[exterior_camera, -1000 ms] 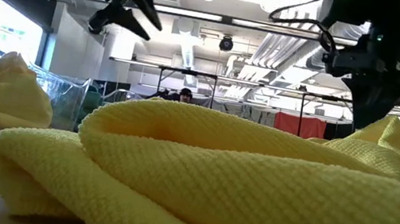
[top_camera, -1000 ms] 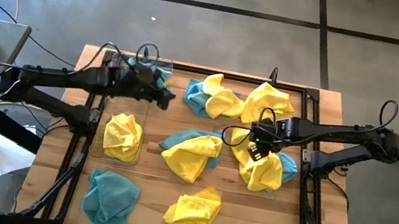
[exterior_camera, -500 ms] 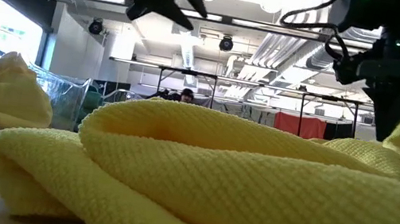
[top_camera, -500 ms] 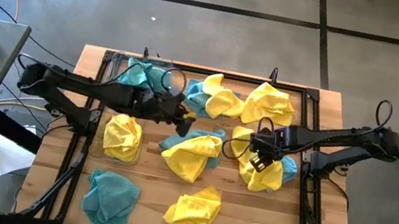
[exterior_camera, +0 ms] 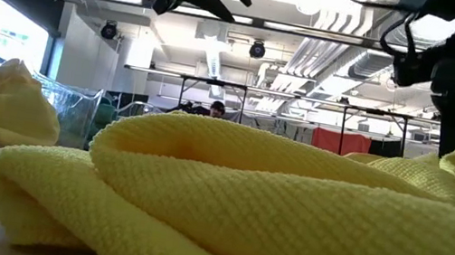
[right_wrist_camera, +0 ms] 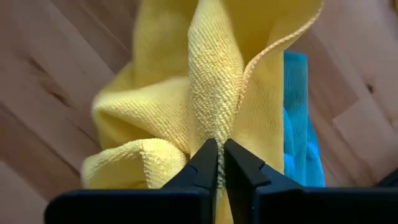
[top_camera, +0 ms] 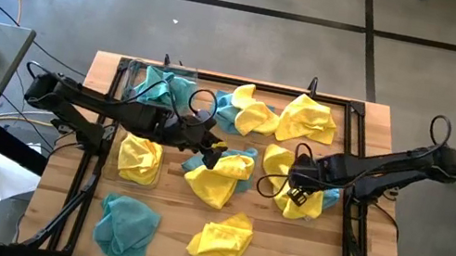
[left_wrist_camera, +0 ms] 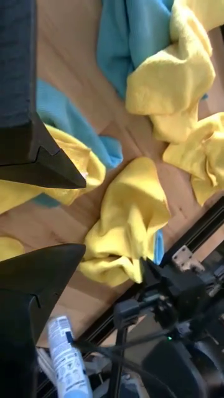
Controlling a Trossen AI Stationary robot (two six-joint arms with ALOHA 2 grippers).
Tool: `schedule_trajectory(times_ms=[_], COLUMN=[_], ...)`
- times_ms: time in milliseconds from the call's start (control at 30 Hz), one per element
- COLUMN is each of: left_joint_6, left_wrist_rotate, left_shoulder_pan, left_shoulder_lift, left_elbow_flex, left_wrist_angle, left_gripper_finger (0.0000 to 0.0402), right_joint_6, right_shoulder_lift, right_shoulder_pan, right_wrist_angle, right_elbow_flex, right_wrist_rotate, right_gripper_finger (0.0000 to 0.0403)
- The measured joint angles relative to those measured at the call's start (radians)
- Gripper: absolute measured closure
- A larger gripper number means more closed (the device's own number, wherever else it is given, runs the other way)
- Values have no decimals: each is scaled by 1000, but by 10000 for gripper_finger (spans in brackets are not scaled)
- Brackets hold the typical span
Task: Sort microfiber towel by color & place in baskets
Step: Put the yellow microfiber cloth into the bottom transparent bin
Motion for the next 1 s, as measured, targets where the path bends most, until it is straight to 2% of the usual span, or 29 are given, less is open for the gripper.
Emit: schedule_trajectory(times_ms=[200,300,467,633,767,833,1000], left_joint_6=[40,138,367,617,751,772,752], left_wrist_rotate=[0,-11,-22,-22,-8,21,199], left_shoulder_pan=[-1,12,37,39,38,44,81], left_shoulder_lift=[0,0,11,44,72,86,110], left_elbow_flex=[0,0,0,0,0,0,-1], left_wrist_angle=[0,1,60,199,354,422,517], left_gripper_finger=[259,259,259,259,259,259,259], right_joint_6=[28,14,-139,-269,-346,-379,-475], right_shoulder_lift=[-160,-249,-345,-339,-298,-272,-212], right_shoulder_pan=[50,69,79,56,30,16,-29], right_wrist_angle=[85,161,352,512,579,618,767], right_elbow_flex=[0,1,2,2,2,2,2], right_wrist_rotate=[88,159,235,248,244,239,195], right_gripper_finger=[397,400,401,402,402,402,402])
